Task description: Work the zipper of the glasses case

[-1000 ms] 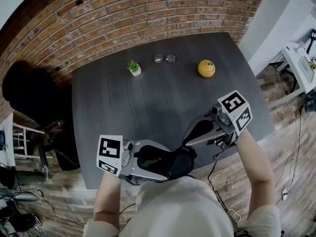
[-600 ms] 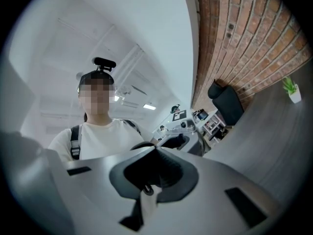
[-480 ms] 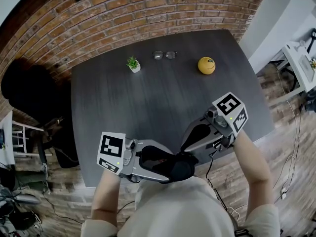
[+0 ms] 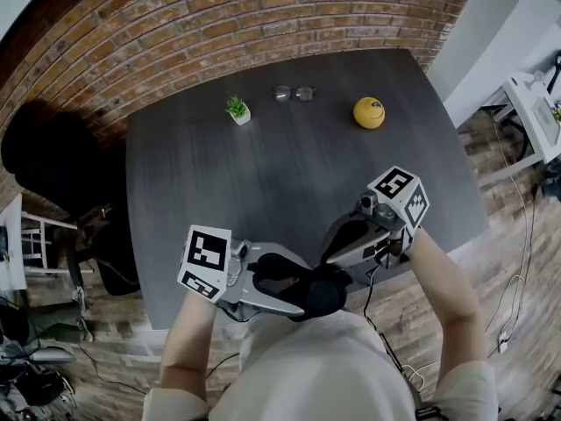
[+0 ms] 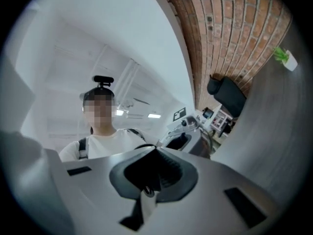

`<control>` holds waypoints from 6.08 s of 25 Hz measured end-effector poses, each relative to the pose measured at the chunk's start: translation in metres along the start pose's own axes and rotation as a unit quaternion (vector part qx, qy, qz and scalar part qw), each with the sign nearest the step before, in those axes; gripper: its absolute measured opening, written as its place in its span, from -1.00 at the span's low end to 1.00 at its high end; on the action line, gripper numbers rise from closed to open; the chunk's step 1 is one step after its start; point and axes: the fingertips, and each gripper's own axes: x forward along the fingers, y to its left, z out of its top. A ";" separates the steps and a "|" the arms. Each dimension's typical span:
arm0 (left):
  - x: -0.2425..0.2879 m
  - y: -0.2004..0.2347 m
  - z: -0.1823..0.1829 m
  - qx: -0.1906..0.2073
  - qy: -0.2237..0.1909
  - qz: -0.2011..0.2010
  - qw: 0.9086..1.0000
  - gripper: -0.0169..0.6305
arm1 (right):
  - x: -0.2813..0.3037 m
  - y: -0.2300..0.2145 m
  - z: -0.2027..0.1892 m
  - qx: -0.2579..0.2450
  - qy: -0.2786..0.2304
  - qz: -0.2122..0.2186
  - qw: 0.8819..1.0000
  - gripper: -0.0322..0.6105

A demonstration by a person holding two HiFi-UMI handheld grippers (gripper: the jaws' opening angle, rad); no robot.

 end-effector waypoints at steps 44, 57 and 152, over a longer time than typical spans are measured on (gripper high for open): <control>-0.061 0.156 -0.160 0.063 0.297 0.362 0.881 -0.23 | -0.088 -0.157 -0.101 -0.326 0.476 -0.468 0.670 -0.89; -0.050 0.165 -0.192 0.024 0.344 0.338 0.876 -0.10 | -0.100 -0.163 -0.135 -0.356 0.492 -0.485 0.629 -0.89; -0.077 0.067 0.016 0.047 -0.107 0.293 0.949 -0.21 | -0.037 -0.044 0.027 -0.569 0.200 -0.595 0.531 -0.90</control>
